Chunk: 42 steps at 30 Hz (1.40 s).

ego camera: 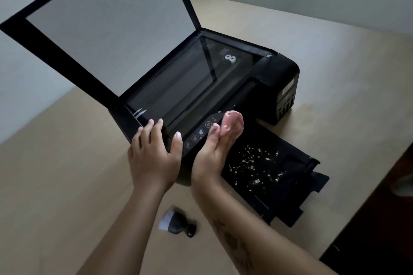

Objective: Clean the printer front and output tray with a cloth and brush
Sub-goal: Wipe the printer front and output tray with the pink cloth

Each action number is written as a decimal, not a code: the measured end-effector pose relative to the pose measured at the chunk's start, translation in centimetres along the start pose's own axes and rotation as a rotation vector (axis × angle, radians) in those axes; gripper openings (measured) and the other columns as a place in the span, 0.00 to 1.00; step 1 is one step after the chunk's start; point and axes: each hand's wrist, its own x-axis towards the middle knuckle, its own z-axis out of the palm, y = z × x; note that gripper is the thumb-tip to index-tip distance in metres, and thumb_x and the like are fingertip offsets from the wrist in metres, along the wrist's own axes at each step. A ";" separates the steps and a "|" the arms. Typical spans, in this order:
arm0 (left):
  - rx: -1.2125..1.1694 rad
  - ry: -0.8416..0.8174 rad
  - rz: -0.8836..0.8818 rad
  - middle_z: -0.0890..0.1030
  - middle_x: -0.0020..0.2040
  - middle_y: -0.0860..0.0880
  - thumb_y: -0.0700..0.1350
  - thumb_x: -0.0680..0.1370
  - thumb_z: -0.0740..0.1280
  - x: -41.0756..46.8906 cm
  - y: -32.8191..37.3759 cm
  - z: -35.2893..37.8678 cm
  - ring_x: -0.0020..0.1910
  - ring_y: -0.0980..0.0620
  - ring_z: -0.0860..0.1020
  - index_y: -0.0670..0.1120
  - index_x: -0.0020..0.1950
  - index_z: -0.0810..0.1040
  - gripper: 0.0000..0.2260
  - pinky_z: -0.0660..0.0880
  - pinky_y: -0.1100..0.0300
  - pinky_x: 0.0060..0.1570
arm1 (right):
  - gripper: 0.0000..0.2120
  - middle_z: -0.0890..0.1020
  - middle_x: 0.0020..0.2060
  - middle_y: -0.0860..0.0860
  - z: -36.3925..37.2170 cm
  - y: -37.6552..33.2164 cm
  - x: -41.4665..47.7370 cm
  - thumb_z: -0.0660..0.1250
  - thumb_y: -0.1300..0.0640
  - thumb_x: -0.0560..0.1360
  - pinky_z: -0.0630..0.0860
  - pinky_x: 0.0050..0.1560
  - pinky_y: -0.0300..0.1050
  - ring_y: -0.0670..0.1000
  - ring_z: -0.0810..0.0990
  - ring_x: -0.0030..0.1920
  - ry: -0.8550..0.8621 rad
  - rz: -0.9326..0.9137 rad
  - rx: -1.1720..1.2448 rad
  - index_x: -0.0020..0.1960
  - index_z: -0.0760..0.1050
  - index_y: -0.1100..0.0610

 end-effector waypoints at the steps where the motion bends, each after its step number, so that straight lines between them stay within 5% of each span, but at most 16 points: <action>1: 0.001 -0.001 -0.001 0.62 0.78 0.50 0.64 0.76 0.50 0.1 0.0 0.0 0.76 0.47 0.56 0.51 0.76 0.64 0.31 0.55 0.47 0.72 | 0.25 0.39 0.75 0.34 0.2 0.1 0.0 0.49 0.51 0.84 0.35 0.75 0.33 0.24 0.35 0.70 0.002 0.085 0.034 0.78 0.42 0.46; 3: 0.004 0.000 -0.007 0.62 0.78 0.50 0.64 0.76 0.50 -0.1 0.0 -0.1 0.76 0.46 0.56 0.51 0.76 0.64 0.31 0.55 0.47 0.72 | 0.26 0.37 0.74 0.33 0.4 0.9 -2.9 0.49 0.51 0.84 0.35 0.72 0.28 0.24 0.34 0.69 -0.100 0.165 0.093 0.78 0.41 0.45; 8: -0.021 -0.013 -0.017 0.61 0.78 0.50 0.64 0.75 0.51 0.0 -0.1 -0.2 0.77 0.47 0.55 0.51 0.76 0.64 0.32 0.54 0.48 0.72 | 0.26 0.33 0.74 0.31 -0.4 0.6 -5.7 0.49 0.46 0.82 0.34 0.75 0.32 0.35 0.32 0.74 -0.224 -0.067 0.058 0.70 0.39 0.24; 12: -0.017 -0.009 -0.008 0.61 0.78 0.51 0.64 0.76 0.50 -0.1 -0.2 0.0 0.77 0.48 0.54 0.52 0.76 0.63 0.31 0.53 0.48 0.72 | 0.25 0.40 0.78 0.39 -0.8 -0.8 1.4 0.49 0.52 0.85 0.41 0.80 0.50 0.41 0.38 0.78 -0.028 0.048 0.049 0.77 0.42 0.43; 16: -0.008 -0.014 -0.011 0.61 0.78 0.50 0.64 0.77 0.50 -0.1 -0.1 -0.2 0.77 0.48 0.54 0.51 0.76 0.63 0.30 0.53 0.48 0.73 | 0.25 0.50 0.80 0.48 -1.9 0.8 -1.1 0.52 0.52 0.84 0.52 0.79 0.49 0.47 0.50 0.79 -0.146 0.164 0.169 0.78 0.50 0.41; 19: -0.007 -0.011 -0.012 0.61 0.78 0.50 0.62 0.80 0.53 -0.2 -0.2 -0.1 0.77 0.47 0.54 0.51 0.76 0.63 0.28 0.53 0.48 0.73 | 0.25 0.59 0.72 0.52 -2.4 0.9 -2.8 0.53 0.51 0.83 0.57 0.72 0.58 0.55 0.52 0.76 -0.257 0.137 0.184 0.77 0.52 0.37; 22: -0.016 -0.009 -0.010 0.61 0.78 0.51 0.64 0.77 0.50 -0.2 -0.3 -0.2 0.77 0.48 0.54 0.52 0.76 0.63 0.31 0.53 0.48 0.73 | 0.25 0.59 0.73 0.47 -2.4 -0.5 1.5 0.52 0.49 0.84 0.54 0.78 0.57 0.49 0.56 0.75 -0.144 -0.002 0.015 0.79 0.49 0.42; 25: -0.011 -0.006 -0.003 0.61 0.78 0.51 0.65 0.76 0.49 -0.2 -0.4 -0.1 0.77 0.48 0.54 0.52 0.76 0.63 0.31 0.54 0.47 0.73 | 0.23 0.57 0.77 0.43 -2.8 -1.1 6.1 0.51 0.49 0.84 0.56 0.78 0.55 0.47 0.58 0.77 -0.024 0.072 0.071 0.78 0.52 0.42; 30: -0.009 -0.008 -0.001 0.62 0.78 0.50 0.65 0.76 0.49 -0.3 -0.3 -0.1 0.77 0.48 0.54 0.52 0.76 0.63 0.32 0.54 0.46 0.72 | 0.27 0.61 0.77 0.46 -3.7 0.3 2.5 0.53 0.45 0.79 0.60 0.76 0.56 0.48 0.60 0.77 -0.186 -0.006 0.023 0.78 0.54 0.42; 34: -0.011 -0.004 -0.002 0.62 0.78 0.50 0.65 0.76 0.49 -0.2 -0.2 -0.1 0.77 0.48 0.55 0.52 0.76 0.64 0.31 0.54 0.47 0.72 | 0.29 0.54 0.79 0.48 -3.9 -1.8 7.1 0.52 0.44 0.79 0.52 0.79 0.54 0.50 0.51 0.79 -0.087 -0.059 -0.050 0.79 0.51 0.47; 37: -0.010 -0.005 -0.006 0.62 0.77 0.50 0.65 0.76 0.49 -0.2 -0.1 -0.1 0.77 0.48 0.55 0.52 0.75 0.64 0.31 0.55 0.47 0.72 | 0.26 0.46 0.80 0.44 -3.4 -2.3 7.5 0.51 0.52 0.84 0.45 0.79 0.47 0.45 0.43 0.79 -0.029 -0.098 -0.053 0.80 0.46 0.48; 42: -0.008 -0.006 0.000 0.62 0.78 0.50 0.65 0.76 0.49 -0.3 -0.2 -0.3 0.77 0.47 0.55 0.52 0.76 0.64 0.31 0.55 0.47 0.72 | 0.27 0.44 0.80 0.48 -4.3 0.1 2.8 0.53 0.52 0.84 0.44 0.77 0.35 0.43 0.42 0.79 -0.249 -0.161 -0.088 0.80 0.46 0.47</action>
